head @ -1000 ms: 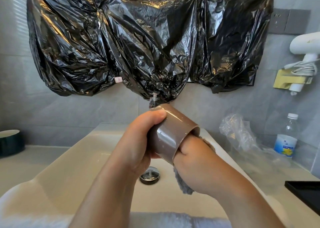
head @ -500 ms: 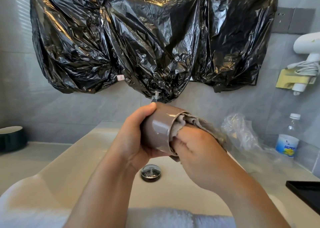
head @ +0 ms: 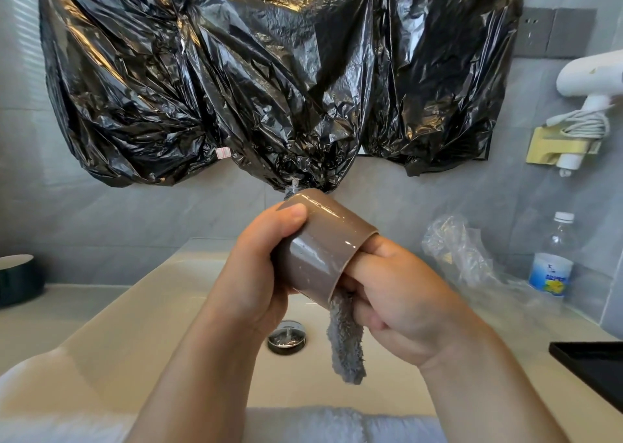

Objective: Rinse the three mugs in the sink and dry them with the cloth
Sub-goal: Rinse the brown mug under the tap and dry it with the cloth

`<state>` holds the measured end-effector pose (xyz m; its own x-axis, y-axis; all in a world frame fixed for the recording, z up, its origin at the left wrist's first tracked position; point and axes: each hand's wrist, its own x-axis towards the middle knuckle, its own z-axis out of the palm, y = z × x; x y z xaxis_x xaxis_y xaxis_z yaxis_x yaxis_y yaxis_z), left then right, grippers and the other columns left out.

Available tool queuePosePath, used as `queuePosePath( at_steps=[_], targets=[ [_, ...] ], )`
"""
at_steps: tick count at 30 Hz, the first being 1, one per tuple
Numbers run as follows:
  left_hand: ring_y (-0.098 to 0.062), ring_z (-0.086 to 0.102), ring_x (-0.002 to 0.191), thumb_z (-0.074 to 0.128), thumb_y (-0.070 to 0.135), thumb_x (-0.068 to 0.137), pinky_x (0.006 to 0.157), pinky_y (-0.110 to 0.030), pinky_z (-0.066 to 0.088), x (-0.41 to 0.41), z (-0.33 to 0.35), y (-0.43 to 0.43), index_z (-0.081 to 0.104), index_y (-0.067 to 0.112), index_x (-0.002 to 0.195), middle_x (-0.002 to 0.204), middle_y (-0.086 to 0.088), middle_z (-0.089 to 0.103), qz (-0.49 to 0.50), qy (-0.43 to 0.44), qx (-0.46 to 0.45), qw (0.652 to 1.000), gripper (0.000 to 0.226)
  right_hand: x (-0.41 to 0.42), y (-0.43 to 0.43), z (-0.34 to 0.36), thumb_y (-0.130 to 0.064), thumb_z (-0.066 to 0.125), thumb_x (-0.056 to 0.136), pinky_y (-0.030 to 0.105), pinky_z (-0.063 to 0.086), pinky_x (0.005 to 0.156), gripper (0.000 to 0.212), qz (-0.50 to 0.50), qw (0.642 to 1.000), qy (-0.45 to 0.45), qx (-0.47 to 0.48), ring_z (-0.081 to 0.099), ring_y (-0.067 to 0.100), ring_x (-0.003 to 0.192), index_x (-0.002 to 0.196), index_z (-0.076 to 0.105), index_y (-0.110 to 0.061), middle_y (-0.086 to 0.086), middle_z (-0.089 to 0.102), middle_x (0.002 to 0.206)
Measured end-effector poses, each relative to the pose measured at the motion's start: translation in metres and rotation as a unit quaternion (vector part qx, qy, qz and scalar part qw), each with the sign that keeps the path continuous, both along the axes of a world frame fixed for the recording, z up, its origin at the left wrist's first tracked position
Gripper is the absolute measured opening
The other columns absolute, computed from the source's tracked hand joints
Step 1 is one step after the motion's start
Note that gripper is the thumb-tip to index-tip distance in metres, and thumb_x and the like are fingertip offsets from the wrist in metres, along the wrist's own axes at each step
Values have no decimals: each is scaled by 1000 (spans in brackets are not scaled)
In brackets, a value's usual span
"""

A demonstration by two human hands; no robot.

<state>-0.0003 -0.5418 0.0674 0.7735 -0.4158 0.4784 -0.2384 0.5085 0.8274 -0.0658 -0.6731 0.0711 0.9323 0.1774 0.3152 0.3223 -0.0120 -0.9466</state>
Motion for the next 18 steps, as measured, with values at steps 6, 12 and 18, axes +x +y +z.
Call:
queuePosePath(
  at_steps=[6, 12, 18],
  targets=[
    [-22, 67, 69, 68, 46, 56, 64, -34, 51, 6, 5, 10, 77, 19, 76, 74, -6, 71, 9, 26, -15, 999, 35, -2, 9, -2, -24, 54, 91, 13, 27, 33, 29, 58, 995, -18, 80, 26, 21, 75, 102, 78, -38, 8, 51, 110],
    [-31, 63, 85, 70, 42, 58, 66, -37, 54, 5, 5, 6, 70, 12, 106, 95, -15, 65, -12, 107, -63, 992, 57, -6, -5, 0, -31, 53, 88, 19, 33, 36, 23, -39, 992, -107, -53, 38, 19, 39, 92, 71, -17, 41, 52, 69],
    [-32, 62, 93, 70, 44, 61, 78, -42, 51, 12, 2, 12, 70, 13, 112, 102, -15, 65, -22, 128, -49, 990, 59, -6, -5, -4, -24, 49, 95, 12, 51, 60, 23, -28, 983, -125, -129, 65, -4, 61, 96, 72, -26, -20, 69, 66]
  ],
)
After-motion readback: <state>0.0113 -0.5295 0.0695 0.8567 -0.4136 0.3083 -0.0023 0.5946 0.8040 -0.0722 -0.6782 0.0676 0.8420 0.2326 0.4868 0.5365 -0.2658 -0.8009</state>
